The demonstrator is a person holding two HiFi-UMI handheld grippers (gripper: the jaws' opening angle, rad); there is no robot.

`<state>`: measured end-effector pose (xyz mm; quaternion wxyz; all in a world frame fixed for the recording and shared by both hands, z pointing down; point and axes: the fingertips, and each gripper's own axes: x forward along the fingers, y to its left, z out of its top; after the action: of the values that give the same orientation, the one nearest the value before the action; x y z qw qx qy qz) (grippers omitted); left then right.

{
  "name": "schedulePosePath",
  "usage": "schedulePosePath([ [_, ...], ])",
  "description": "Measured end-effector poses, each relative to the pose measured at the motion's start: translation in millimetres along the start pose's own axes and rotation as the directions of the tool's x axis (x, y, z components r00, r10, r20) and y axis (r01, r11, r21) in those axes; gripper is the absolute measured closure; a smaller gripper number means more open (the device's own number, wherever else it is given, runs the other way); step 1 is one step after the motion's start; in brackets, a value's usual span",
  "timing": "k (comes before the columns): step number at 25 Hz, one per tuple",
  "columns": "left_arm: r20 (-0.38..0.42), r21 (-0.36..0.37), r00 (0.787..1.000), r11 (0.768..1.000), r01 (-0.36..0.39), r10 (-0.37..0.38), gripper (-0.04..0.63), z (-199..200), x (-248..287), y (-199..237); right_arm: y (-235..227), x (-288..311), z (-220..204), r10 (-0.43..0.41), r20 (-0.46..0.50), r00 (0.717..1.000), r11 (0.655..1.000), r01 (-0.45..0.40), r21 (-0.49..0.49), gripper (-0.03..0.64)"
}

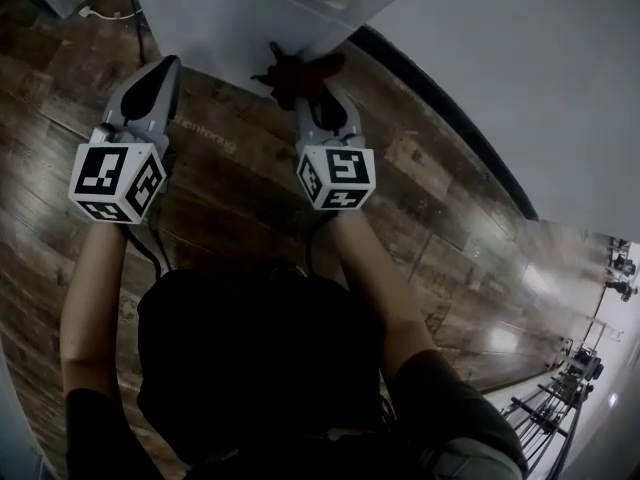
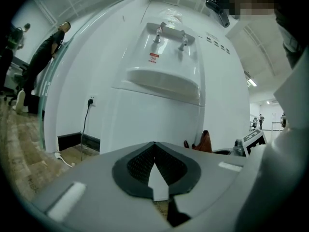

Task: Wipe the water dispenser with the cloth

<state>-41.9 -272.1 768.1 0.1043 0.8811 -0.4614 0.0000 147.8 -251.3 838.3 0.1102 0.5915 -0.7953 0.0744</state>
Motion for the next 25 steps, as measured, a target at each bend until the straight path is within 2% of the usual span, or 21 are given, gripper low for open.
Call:
schedulePosePath([
  [5, -0.042, 0.022, 0.999, 0.999, 0.03, -0.029, 0.577, -34.1, -7.6, -3.6, 0.9, 10.0, -62.3, -0.012, -0.101, 0.995, 1.0, 0.014, 0.022, 0.549],
  [7, -0.062, 0.007, 0.998, 1.0, 0.022, -0.022, 0.577, -42.5, -10.5, -0.4, 0.5, 15.3, -82.8, -0.019, -0.139, 0.99, 0.999, 0.025, 0.042, 0.549],
  [9, -0.072, -0.022, 0.997, 1.0, 0.01, -0.012, 0.577, -48.2, -8.8, 1.7, -4.4, 20.8, -97.9, -0.029, -0.167, 0.985, 0.998, 0.039, 0.058, 0.549],
  [13, -0.114, 0.015, 0.992, 0.998, 0.058, -0.056, 0.577, -60.0, -4.9, -9.9, -7.8, 27.2, -127.5, -0.044, -0.242, 0.969, 0.997, 0.059, 0.055, 0.549],
  [16, -0.134, 0.001, 0.989, 0.998, 0.069, -0.068, 0.577, -66.2, -4.3, -13.9, -7.1, 22.7, -138.7, -0.049, -0.279, 0.959, 0.997, 0.064, 0.046, 0.55],
  [18, -0.137, -0.006, 0.988, 0.997, 0.071, -0.072, 0.577, -62.9, -8.7, -15.2, -0.6, 6.4, -127.9, -0.037, -0.247, 0.968, 0.993, 0.062, 0.096, 0.551],
  [21, -0.093, 0.026, 0.994, 0.998, 0.066, -0.063, 0.577, -30.8, -19.1, -9.5, 22.9, -21.7, -72.1, 0.026, -0.106, 0.994, 0.991, -0.011, 0.136, 0.551],
  [23, -0.02, 0.066, 0.999, 0.997, 0.039, -0.038, 0.577, 2.7, -27.1, -3.3, 43.4, -34.8, -17.4, 0.091, 0.018, 0.996, 0.991, -0.092, 0.094, 0.551],
  [25, 0.042, 0.102, 0.999, 0.994, 0.026, -0.03, 0.577, 33.4, -33.2, -2.9, 61.1, -42.6, 38.7, 0.144, 0.134, 0.981, 0.989, -0.149, 0.027, 0.55],
])
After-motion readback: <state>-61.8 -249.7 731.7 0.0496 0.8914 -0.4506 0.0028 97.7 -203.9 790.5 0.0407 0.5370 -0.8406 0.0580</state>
